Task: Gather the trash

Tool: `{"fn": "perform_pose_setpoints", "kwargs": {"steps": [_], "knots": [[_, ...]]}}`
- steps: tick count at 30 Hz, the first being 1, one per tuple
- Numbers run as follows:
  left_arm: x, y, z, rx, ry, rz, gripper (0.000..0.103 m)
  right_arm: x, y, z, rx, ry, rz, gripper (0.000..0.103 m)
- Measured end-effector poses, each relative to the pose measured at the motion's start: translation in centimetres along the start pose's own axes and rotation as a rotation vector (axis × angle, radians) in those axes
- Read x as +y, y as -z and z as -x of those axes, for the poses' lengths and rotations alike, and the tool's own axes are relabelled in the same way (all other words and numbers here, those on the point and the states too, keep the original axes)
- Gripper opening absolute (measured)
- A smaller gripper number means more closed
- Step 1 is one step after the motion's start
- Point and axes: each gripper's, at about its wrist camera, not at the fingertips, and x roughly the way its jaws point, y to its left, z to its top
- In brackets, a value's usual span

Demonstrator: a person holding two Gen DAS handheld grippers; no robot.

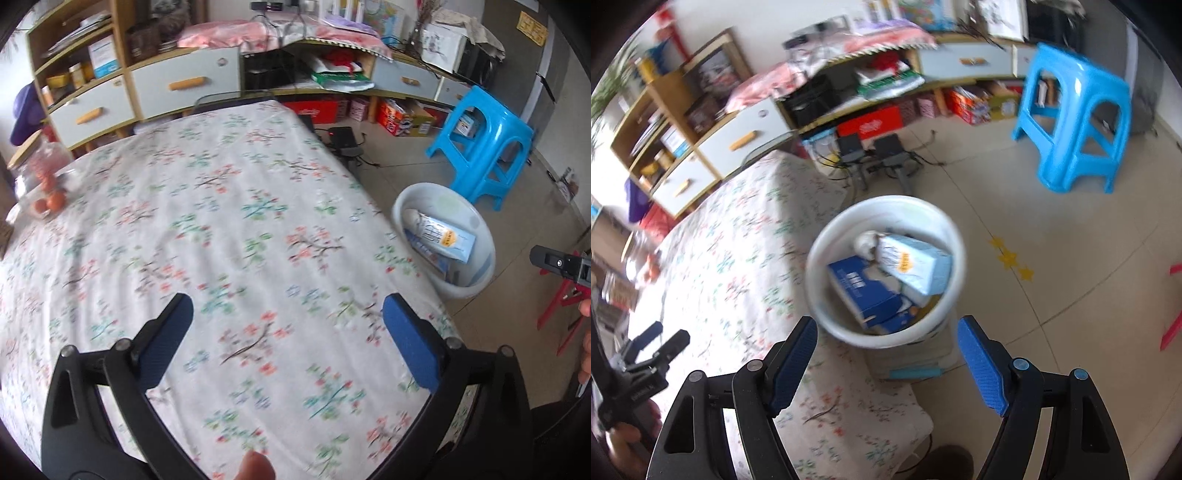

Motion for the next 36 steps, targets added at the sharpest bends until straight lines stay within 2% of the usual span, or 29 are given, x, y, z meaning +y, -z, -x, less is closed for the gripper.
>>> {"fn": "perform_pose_setpoints", "kwargs": {"steps": [4,8,14,18,22,36], "knots": [[2.0,1.8,2.3,-0.055,-0.050,0.041,0.102,3.8,2.0,2.0,-0.066,-0.017,0.092,0.085],[3.6,3.9,4.5,-0.113,-0.106,0.103,0.102,7.2,4.6,3.1,-0.105,-0.026,0.156,0.086],[5.2,6.2,6.2,-0.129,-0.153,0.171,0.102,9.4,7.4,3.8,-0.183,-0.008,0.189,0.087],[4.9,7.5,7.1,-0.159,-0.196,0.155,0.102,10.1,8.1,3.9,-0.228,0.008,0.195,0.088],[4.5,8.2,7.0,-0.146,-0.196,0.128,0.102,10.6,8.0,3.6,-0.234,0.005,0.198,0.088],[4.1,8.4,7.6,-0.151,-0.189,0.157,0.102,11.1,7.9,3.3,-0.224,-0.021,0.208,0.088]]}}
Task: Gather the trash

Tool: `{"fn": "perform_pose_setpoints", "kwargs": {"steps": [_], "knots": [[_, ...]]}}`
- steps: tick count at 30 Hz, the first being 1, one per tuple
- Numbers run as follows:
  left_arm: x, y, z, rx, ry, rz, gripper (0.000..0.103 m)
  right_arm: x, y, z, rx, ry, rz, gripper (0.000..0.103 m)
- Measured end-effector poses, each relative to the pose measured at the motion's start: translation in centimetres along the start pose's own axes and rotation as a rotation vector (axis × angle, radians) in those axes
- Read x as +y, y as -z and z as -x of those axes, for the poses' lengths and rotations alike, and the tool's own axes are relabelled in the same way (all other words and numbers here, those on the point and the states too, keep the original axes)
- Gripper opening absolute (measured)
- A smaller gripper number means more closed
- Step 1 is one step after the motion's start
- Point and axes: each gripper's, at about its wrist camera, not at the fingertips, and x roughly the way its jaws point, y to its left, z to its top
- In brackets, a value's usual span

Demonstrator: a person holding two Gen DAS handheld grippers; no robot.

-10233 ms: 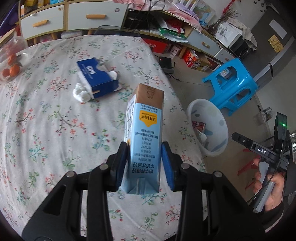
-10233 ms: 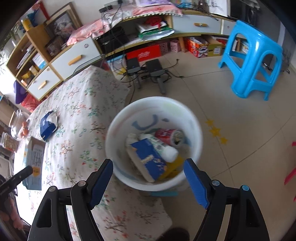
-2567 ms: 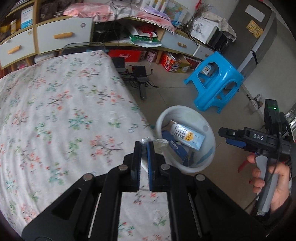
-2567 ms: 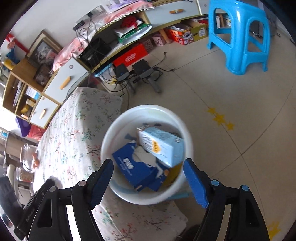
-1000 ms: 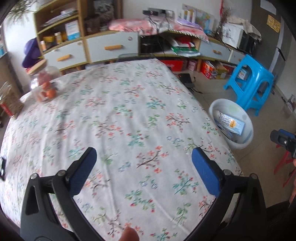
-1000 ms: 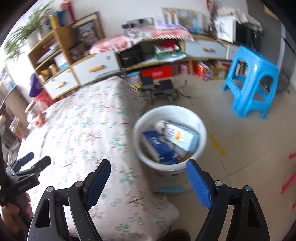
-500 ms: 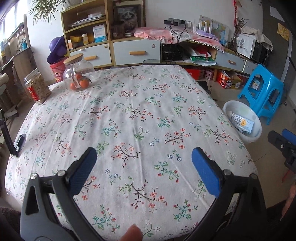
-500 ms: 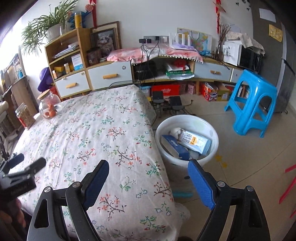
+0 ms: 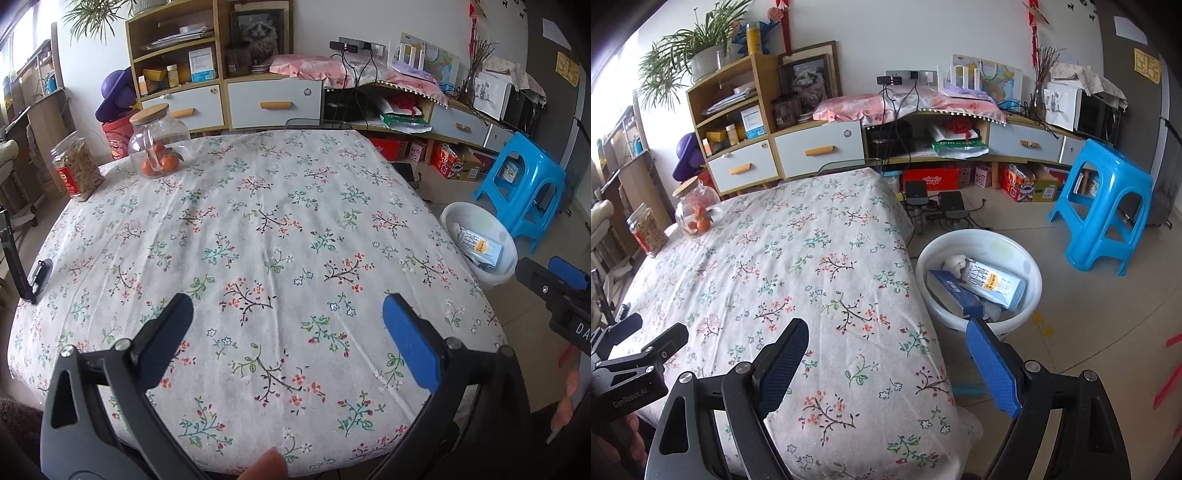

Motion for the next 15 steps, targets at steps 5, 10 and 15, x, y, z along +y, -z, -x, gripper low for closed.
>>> {"fn": "perform_pose_setpoints", "kwargs": {"steps": [5,10,15], "knots": [[0.00,-0.04,0.18,-0.003,0.007,0.006,0.102,0.20,0.04,-0.05,0.000,-0.004,0.004,0.089],[-0.02,-0.01,0.13,0.002,0.007,0.007,0.102,0.38,0.13,-0.07,0.001,-0.010,0.009,0.089],[0.04,-0.07,0.33,-0.003,0.011,0.014,0.102,0.52,0.15,-0.08,0.001,-0.010,0.011,0.089]]}}
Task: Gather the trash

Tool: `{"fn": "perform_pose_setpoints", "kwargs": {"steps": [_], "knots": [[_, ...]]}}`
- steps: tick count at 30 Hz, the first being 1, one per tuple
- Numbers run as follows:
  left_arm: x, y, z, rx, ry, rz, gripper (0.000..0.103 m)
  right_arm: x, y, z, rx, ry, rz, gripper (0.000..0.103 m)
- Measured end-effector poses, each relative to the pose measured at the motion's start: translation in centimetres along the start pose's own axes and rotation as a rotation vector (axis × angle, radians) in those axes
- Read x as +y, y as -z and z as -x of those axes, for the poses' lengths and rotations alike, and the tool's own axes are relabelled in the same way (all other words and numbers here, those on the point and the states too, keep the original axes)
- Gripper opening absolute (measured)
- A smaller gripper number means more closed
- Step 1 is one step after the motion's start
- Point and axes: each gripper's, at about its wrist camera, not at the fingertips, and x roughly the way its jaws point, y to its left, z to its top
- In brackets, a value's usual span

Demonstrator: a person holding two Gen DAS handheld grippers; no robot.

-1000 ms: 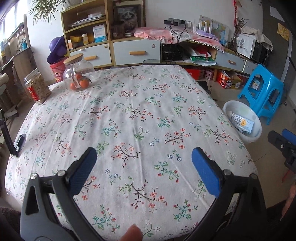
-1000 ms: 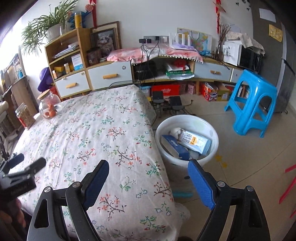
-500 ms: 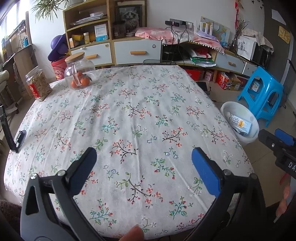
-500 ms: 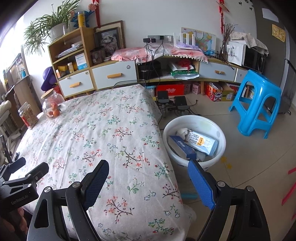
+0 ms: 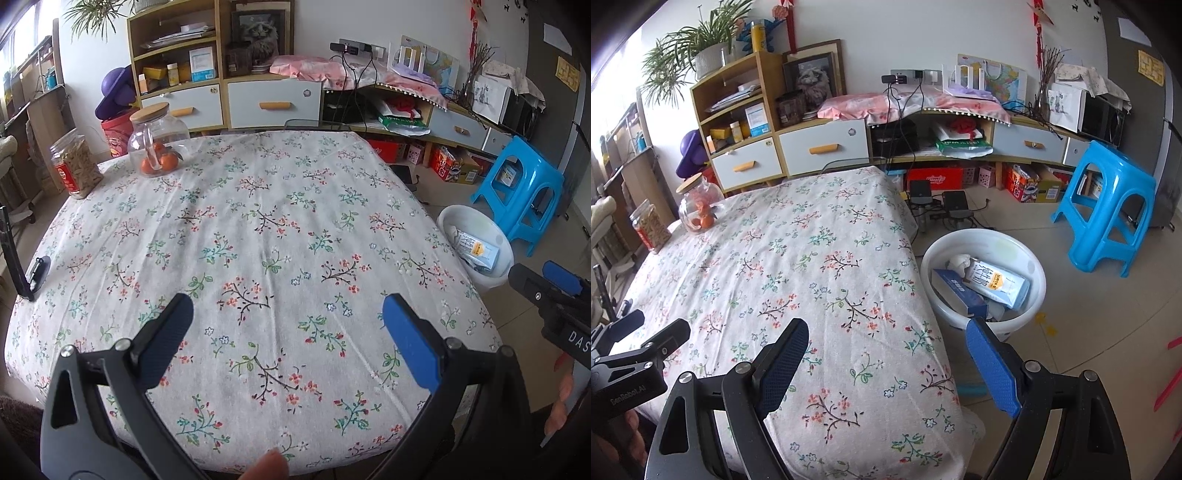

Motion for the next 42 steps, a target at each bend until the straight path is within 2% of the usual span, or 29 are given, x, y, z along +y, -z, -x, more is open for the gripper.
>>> {"fn": "perform_pose_setpoints", "kwargs": {"steps": [42], "knots": [[0.17,-0.07,0.02,-0.004,-0.005,0.008,0.102,0.46,-0.21,0.15,-0.003,0.001,0.009,0.089]]}}
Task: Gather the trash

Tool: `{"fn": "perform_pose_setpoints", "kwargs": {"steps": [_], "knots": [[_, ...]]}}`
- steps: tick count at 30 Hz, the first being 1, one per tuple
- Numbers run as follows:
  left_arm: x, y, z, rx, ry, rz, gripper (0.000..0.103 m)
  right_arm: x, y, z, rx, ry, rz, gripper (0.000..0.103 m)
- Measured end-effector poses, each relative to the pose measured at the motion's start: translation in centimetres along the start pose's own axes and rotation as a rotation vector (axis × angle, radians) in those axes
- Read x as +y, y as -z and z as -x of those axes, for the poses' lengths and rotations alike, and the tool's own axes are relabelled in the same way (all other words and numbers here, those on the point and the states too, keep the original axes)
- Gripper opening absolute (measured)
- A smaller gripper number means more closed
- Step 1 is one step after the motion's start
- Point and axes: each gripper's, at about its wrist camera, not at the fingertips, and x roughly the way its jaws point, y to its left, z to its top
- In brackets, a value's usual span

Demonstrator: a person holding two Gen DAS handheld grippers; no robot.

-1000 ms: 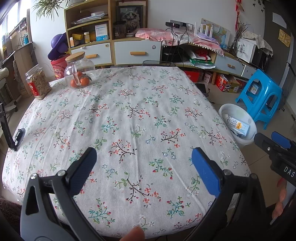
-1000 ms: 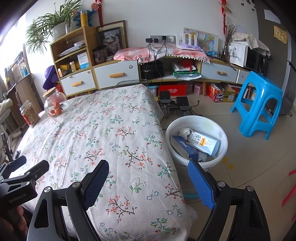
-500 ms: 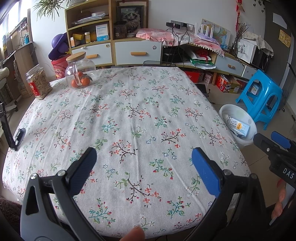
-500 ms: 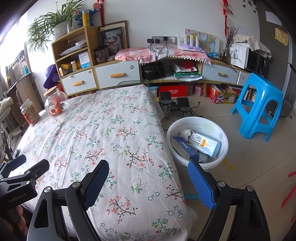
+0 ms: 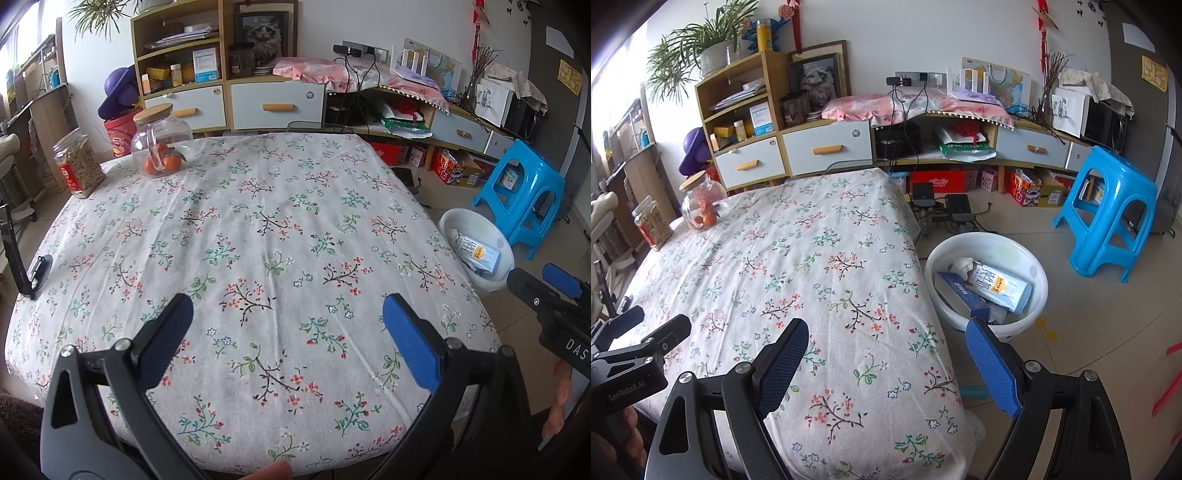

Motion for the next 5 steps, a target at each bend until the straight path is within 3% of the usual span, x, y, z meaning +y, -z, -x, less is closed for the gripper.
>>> {"fn": "perform_pose_setpoints", "kwargs": {"steps": [5], "knots": [[0.00,-0.18,-0.11,0.003,0.004,-0.006,0.102,-0.07,-0.12,0.07,0.002,-0.007,-0.002,0.089]]}}
